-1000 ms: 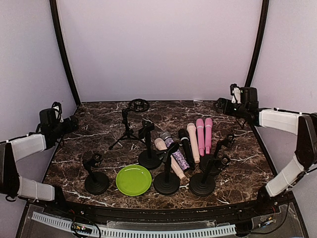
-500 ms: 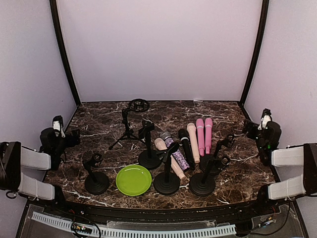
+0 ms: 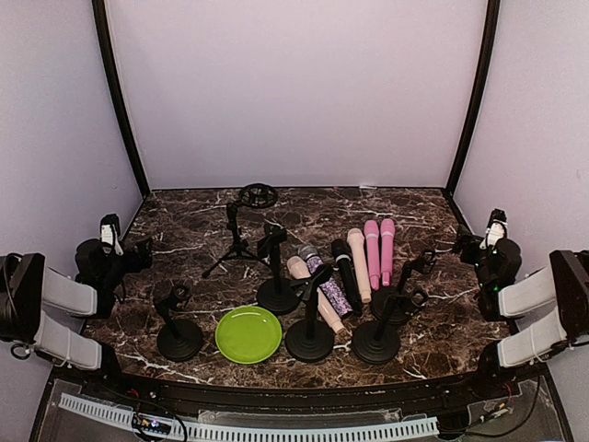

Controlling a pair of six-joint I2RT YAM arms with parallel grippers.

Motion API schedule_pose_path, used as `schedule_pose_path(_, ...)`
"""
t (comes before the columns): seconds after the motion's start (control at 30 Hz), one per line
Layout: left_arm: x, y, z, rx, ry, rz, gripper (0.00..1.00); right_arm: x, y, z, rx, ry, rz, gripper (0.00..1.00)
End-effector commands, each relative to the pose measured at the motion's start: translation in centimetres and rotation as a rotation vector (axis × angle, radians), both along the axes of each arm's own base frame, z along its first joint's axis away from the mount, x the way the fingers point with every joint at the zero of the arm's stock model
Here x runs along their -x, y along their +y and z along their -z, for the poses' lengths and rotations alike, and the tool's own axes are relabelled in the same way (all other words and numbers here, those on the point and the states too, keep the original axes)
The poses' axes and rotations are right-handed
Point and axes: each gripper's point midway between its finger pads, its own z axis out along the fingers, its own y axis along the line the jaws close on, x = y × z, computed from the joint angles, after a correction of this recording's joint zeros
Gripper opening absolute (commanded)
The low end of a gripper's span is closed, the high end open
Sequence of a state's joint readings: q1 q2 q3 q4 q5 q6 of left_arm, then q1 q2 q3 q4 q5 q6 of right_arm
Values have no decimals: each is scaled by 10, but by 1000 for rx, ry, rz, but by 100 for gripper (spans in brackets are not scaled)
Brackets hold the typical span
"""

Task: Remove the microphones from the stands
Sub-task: Reset both arms

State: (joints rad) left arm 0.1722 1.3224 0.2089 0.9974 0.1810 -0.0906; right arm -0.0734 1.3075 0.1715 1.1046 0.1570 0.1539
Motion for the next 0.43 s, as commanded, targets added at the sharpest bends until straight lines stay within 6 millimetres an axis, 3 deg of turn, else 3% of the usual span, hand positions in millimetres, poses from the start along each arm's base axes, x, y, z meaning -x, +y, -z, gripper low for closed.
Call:
schedule_pose_path(0.0, 0, 12, -24, -12, -73, -66, 99, -1, -5, -14, 24, -80, 23, 99)
schedule_pose_path(0.4, -2, 13, -21, -10, -68, -70, 99, -12, -1, 1, 30, -51, -3, 99)
